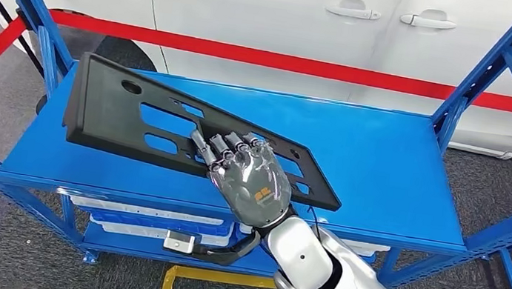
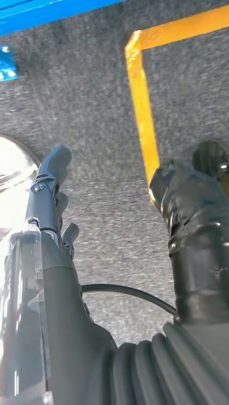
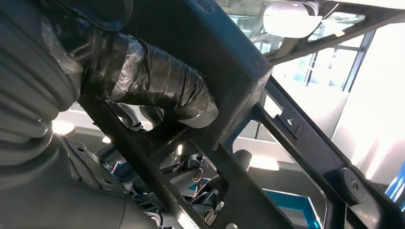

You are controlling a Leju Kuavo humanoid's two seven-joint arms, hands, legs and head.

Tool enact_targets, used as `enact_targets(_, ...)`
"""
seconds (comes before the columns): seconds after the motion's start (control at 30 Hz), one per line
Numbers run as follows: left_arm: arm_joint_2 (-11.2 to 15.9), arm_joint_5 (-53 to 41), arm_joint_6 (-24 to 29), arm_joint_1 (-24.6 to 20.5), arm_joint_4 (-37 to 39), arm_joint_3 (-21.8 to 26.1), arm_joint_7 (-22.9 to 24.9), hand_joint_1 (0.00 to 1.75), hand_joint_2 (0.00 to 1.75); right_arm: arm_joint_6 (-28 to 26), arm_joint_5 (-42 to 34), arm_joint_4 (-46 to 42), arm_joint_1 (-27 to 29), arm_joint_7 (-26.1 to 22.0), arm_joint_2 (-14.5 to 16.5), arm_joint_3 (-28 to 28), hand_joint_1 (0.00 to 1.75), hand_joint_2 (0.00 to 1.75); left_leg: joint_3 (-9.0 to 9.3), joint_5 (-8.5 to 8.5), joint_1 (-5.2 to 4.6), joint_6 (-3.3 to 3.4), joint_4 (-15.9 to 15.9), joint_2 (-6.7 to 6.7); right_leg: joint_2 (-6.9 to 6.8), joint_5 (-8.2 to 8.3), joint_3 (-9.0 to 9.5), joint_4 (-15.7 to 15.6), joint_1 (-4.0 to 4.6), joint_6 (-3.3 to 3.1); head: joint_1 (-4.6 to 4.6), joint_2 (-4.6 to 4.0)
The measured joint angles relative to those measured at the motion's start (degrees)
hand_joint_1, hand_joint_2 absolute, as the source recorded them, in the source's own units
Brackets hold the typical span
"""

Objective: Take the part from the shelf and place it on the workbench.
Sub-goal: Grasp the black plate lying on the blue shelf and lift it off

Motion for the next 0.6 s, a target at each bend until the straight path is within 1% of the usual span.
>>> enact_targets(0.03,0.24,-0.07,0.16,-0.14,0.00,0.01,0.23,0.00,1.75,0.13,-0.19,0.17,-0.26,0.17,0.34,0.01,1.75,1.75,-0.06,-0.08,-0.10,-0.24,0.16,-0.01,0.01,1.12,1.57,-3.34,0.08,-0.19,-0.01,0.00)
enact_targets(0.07,0.44,-0.09,0.39,-0.26,0.00,0.01,0.39,0.00,1.75,0.28,-0.35,0.32,-0.50,0.33,0.60,0.01,1.75,1.75,-0.15,-0.09,-0.20,-0.52,0.22,-0.01,0.03,1.55,2.45,-5.31,0.20,-0.35,-0.02,0.00)
enact_targets(0.13,0.73,-0.13,0.81,-0.41,0.00,0.02,0.58,0.00,1.75,0.64,-0.54,0.63,-0.83,0.53,0.96,0.01,1.75,1.75,-0.25,0.02,-0.32,-1.16,0.14,0.00,0.09,1.55,2.59,-6.20,0.41,-0.72,-0.02,0.01)
enact_targets(0.17,0.81,-0.20,0.99,-0.43,0.00,0.02,0.71,0.00,1.75,0.79,-0.65,0.82,-0.93,0.58,1.07,0.01,1.75,1.75,-0.32,-0.04,-0.25,-1.49,0.09,0.02,0.09,1.69,2.62,-6.35,0.32,-1.03,-0.02,0.01)
enact_targets(0.2,0.91,-0.32,1.14,-0.46,0.00,0.02,0.82,0.00,1.75,0.86,-0.80,1.00,-1.07,0.61,1.23,0.01,1.75,1.75,-0.49,-0.45,-0.19,-1.79,0.48,0.05,0.06,1.85,2.67,-6.54,0.22,-1.41,-0.02,0.01)
enact_targets(0.23,0.99,-0.46,1.29,-0.49,0.00,0.02,0.94,0.00,1.75,0.88,-0.97,1.17,-1.27,0.62,1.44,0.01,1.75,1.75,-1.02,-1.42,-0.13,-2.05,1.73,0.06,0.02,2.02,2.71,-6.73,0.09,-1.78,-0.03,0.01)
enact_targets(0.27,1.06,-0.61,1.43,-0.52,0.00,0.02,1.05,0.00,1.75,0.90,-1.14,1.34,-1.47,0.63,1.69,0.01,1.75,1.75,-2.04,-2.94,-0.08,-2.26,4.10,0.08,-0.04,2.13,2.75,-6.86,0.00,-2.09,-0.04,0.01)
enact_targets(0.33,1.13,-0.79,1.57,-0.53,0.00,0.02,1.16,0.00,1.75,0.91,-1.39,1.68,-1.74,0.65,2.06,0.01,1.75,1.75,-5.27,-6.55,-0.05,-2.58,11.51,0.09,-0.09,2.16,2.68,-6.85,0.11,-2.36,-0.04,0.01)
enact_targets(0.37,1.13,-0.81,1.60,-0.51,0.00,0.02,1.25,0.00,1.75,0.91,-1.50,1.88,-1.75,0.65,2.15,0.01,1.75,1.75,-6.68,-7.55,-0.04,-2.69,14.61,0.09,-0.11,2.16,2.66,-6.83,0.18,-2.39,-0.04,0.01)
enact_targets(0.4,1.15,-0.81,1.61,-0.49,0.00,0.02,1.35,0.00,1.75,0.91,-1.61,2.09,-1.74,0.64,2.18,0.01,1.75,1.75,-7.28,-7.52,-0.03,-2.74,15.98,0.09,-0.10,2.16,2.64,-6.77,0.22,-2.39,-0.04,0.01)
enact_targets(0.43,1.18,-0.82,1.62,-0.48,0.00,0.02,1.47,0.00,1.75,0.90,-1.75,2.28,-1.74,0.64,2.21,0.01,1.75,1.75,-6.73,-6.33,-0.03,-2.70,14.91,0.09,-0.08,2.16,2.63,-6.69,0.24,-2.39,-0.04,0.01)
enact_targets(0.47,1.22,-0.82,1.64,-0.50,0.00,0.02,1.57,0.00,1.75,0.89,-1.87,2.44,-1.76,0.64,2.24,0.01,1.75,1.75,-5.17,-4.40,-0.02,-2.58,11.78,0.10,-0.04,2.14,2.64,-6.60,0.24,-2.36,-0.04,0.00)
enact_targets(0.5,1.27,-0.82,1.68,-0.52,0.00,0.02,1.62,0.00,1.75,0.87,-1.98,2.53,-1.78,0.64,2.32,0.01,1.75,1.75,-3.21,-2.59,-0.03,-2.38,7.65,0.10,0.00,2.11,2.62,-6.49,0.24,-2.31,-0.04,0.00)
enact_targets(0.53,1.32,-0.82,1.71,-0.57,0.00,0.02,1.64,0.00,1.75,0.86,-2.07,2.57,-1.82,0.63,2.38,0.01,1.75,1.75,-1.45,-1.30,-0.13,-2.17,3.99,0.09,0.04,2.09,2.50,-6.33,0.35,-2.18,-0.03,0.00)
enact_targets(0.57,1.35,-0.82,1.75,-0.63,0.00,0.02,1.67,0.00,1.75,0.84,-2.13,2.59,-1.85,0.62,2.45,0.01,1.75,1.75,-0.36,-0.62,-0.23,-1.96,1.59,0.06,0.06,2.13,2.35,-6.23,0.42,-1.96,-0.03,0.00)
enact_targets(0.6,1.37,-0.82,1.80,-0.67,0.00,0.02,1.69,0.00,1.75,0.81,-2.18,2.63,-1.86,0.61,2.53,0.01,1.75,1.75,0.05,-0.52,-0.34,-1.75,0.50,0.02,0.07,2.22,2.20,-6.21,0.49,-1.71,-0.03,0.01)
